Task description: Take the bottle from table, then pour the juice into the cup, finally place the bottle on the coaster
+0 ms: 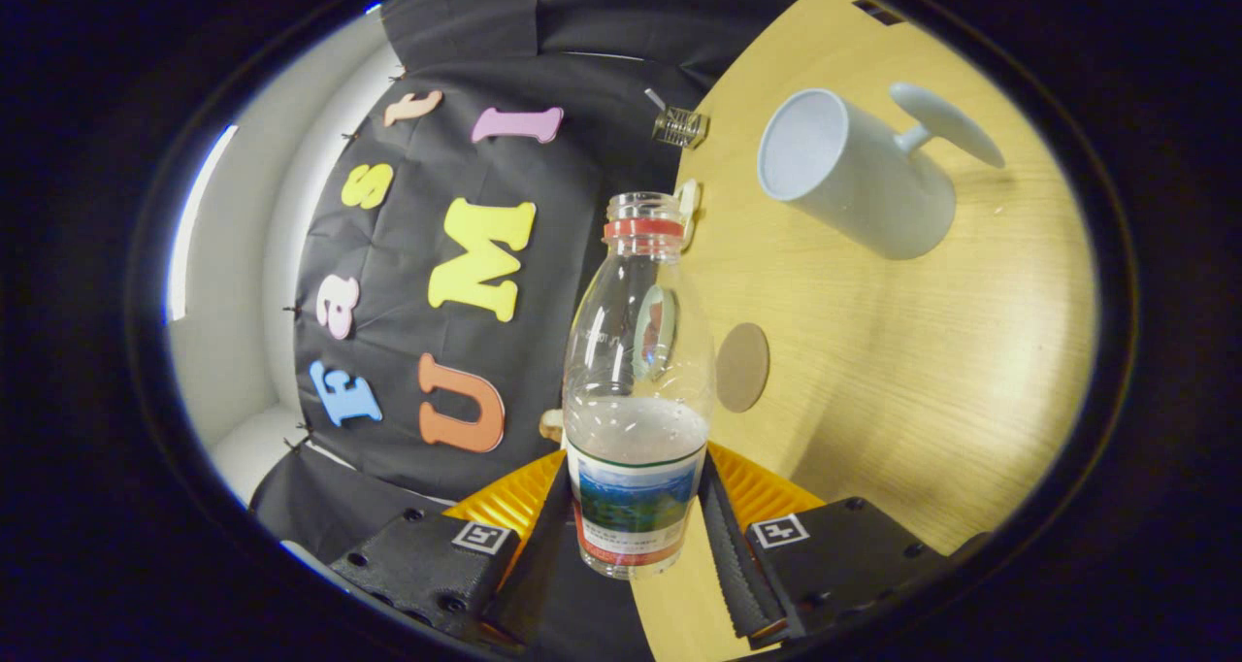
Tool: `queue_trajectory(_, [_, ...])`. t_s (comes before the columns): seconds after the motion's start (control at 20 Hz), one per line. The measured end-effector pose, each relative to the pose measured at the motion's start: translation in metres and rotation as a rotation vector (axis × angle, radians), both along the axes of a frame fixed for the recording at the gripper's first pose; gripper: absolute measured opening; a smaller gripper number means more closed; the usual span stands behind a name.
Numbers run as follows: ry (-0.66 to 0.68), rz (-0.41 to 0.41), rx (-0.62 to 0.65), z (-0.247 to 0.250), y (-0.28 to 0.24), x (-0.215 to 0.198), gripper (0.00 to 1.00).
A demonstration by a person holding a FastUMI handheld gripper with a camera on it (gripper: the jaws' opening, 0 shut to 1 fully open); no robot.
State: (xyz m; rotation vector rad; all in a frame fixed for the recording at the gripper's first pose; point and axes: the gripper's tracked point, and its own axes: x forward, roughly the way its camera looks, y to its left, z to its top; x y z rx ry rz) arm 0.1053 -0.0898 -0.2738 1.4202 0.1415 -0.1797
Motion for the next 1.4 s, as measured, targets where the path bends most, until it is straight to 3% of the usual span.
queue_trajectory(0.3, [-0.060,-0.052,0.131,0.003,-0.013,-0.006,0.75])
queue_trajectory(1.4, [-0.121,-0.143,0.345,0.010,-0.047,-0.022,0.75])
